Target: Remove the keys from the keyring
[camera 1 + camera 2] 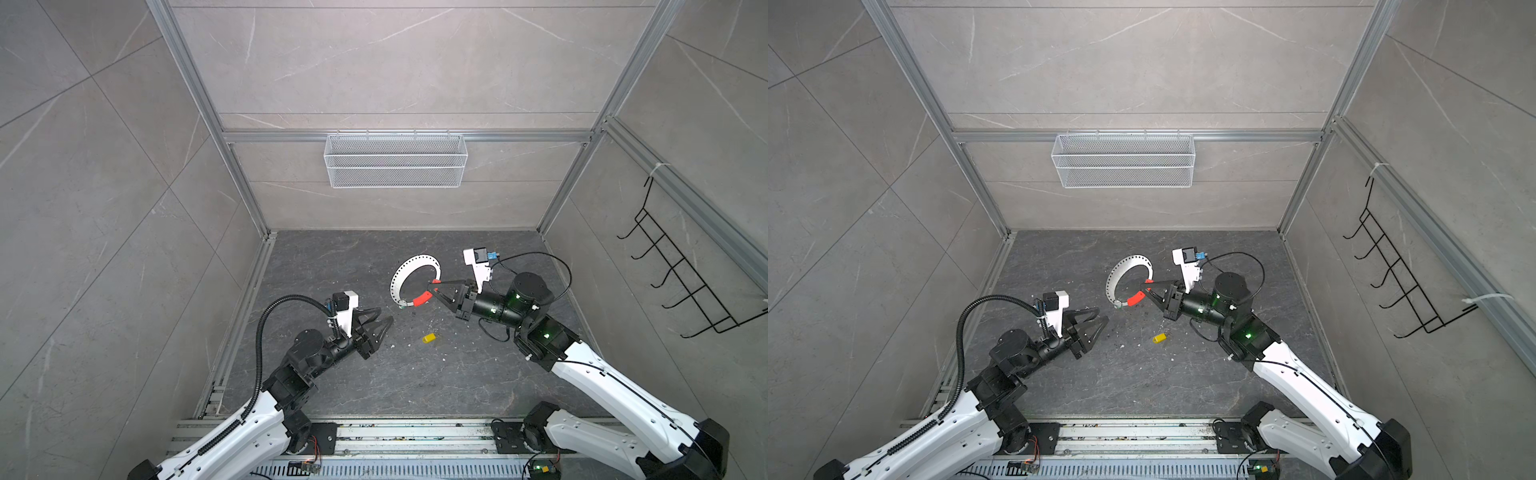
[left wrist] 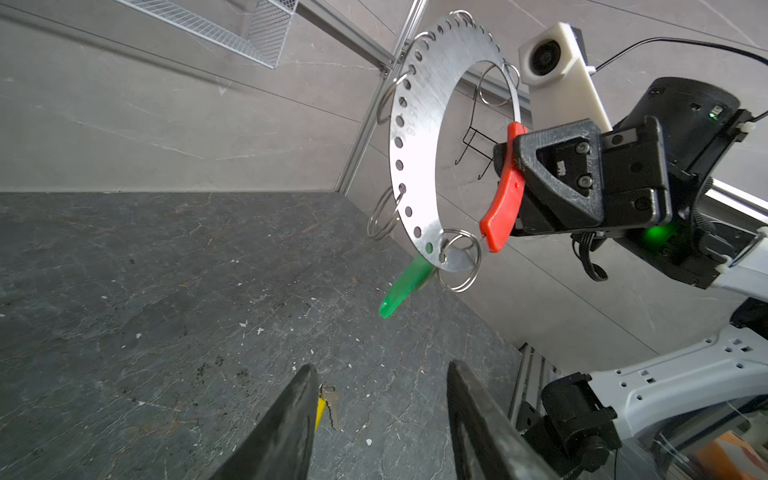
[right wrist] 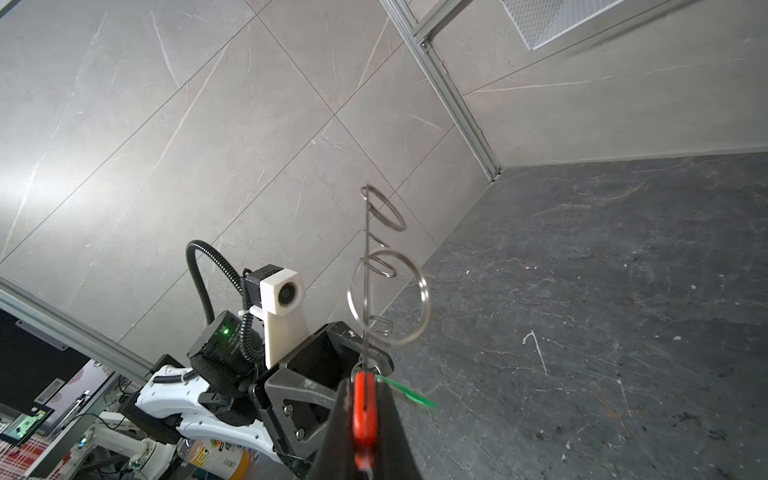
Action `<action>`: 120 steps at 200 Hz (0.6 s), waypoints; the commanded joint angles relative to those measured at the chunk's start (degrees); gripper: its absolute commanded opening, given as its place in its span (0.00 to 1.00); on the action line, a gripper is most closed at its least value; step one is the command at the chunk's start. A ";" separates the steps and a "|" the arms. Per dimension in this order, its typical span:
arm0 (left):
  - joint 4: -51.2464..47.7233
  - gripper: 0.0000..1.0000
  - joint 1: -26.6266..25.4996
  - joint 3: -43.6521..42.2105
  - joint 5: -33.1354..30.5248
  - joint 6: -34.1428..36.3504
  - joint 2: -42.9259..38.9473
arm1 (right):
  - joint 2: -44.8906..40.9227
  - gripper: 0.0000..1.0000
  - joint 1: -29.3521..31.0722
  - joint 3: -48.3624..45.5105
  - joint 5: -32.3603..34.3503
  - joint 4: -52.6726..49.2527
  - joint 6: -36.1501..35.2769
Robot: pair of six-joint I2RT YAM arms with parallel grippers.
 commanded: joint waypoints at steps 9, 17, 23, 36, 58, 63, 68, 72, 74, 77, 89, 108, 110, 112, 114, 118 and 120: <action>6.85 0.51 -0.23 2.26 2.72 0.58 -1.01 | -2.04 0.00 -0.18 0.30 -1.81 -0.77 -6.52; 6.59 0.51 -0.22 2.59 2.62 0.72 -1.05 | -2.50 0.00 -0.18 0.47 -1.26 -1.72 -7.33; 6.71 0.51 -0.16 2.65 2.70 0.93 -1.05 | -2.60 0.00 -0.22 0.43 -1.38 -1.52 -7.41; 8.62 0.54 -0.16 2.37 4.81 1.58 -0.31 | -2.48 0.00 -0.22 0.43 -2.79 -0.07 -6.59; 10.29 0.54 -0.25 3.24 7.95 3.37 3.08 | -2.21 0.00 -0.20 0.26 -2.24 1.93 -4.66; 10.57 0.54 -0.24 3.51 8.17 3.81 3.93 | -2.06 0.00 -0.22 0.26 -2.23 2.48 -4.14; 10.95 0.54 -0.32 3.85 8.68 4.12 4.73 | -2.00 0.00 -0.22 0.30 -2.26 2.85 -3.69; 11.41 0.55 -0.30 4.05 9.03 4.22 5.42 | -1.87 0.00 -0.22 0.25 -2.23 3.26 -3.30; 11.60 0.55 -0.28 4.15 9.17 4.22 5.67 | -1.83 0.00 -0.22 0.19 -2.23 3.45 -3.03; 11.82 0.55 -0.27 4.24 9.33 4.27 6.14 | -1.75 0.00 -0.24 0.13 -2.23 3.87 -2.75; 12.76 0.55 -0.27 4.57 9.51 4.36 7.25 | -1.56 0.00 -0.18 0.12 -2.23 4.51 -2.29; 13.62 0.56 -0.31 4.59 9.57 4.87 7.61 | -1.39 0.00 -0.22 -0.08 -2.35 5.29 -1.49; 13.62 0.56 -0.28 4.61 9.52 5.06 7.67 | -1.38 0.00 -0.22 -0.10 -2.39 5.34 -1.46; 13.58 0.56 -0.32 4.59 9.44 5.24 7.68 | -1.33 0.00 -0.22 -0.16 -2.33 5.42 -1.38; 13.50 0.56 -0.26 4.61 9.31 5.41 7.71 | -1.30 0.00 -0.22 -0.20 -2.34 5.55 -1.23; 13.23 0.56 -0.26 4.61 8.83 5.78 7.71 | -1.29 0.00 -0.22 -0.35 -2.38 5.98 -0.85; 13.04 0.56 -0.29 4.61 8.54 5.92 7.74 | -1.29 0.00 -0.24 -0.40 -2.44 6.22 -0.72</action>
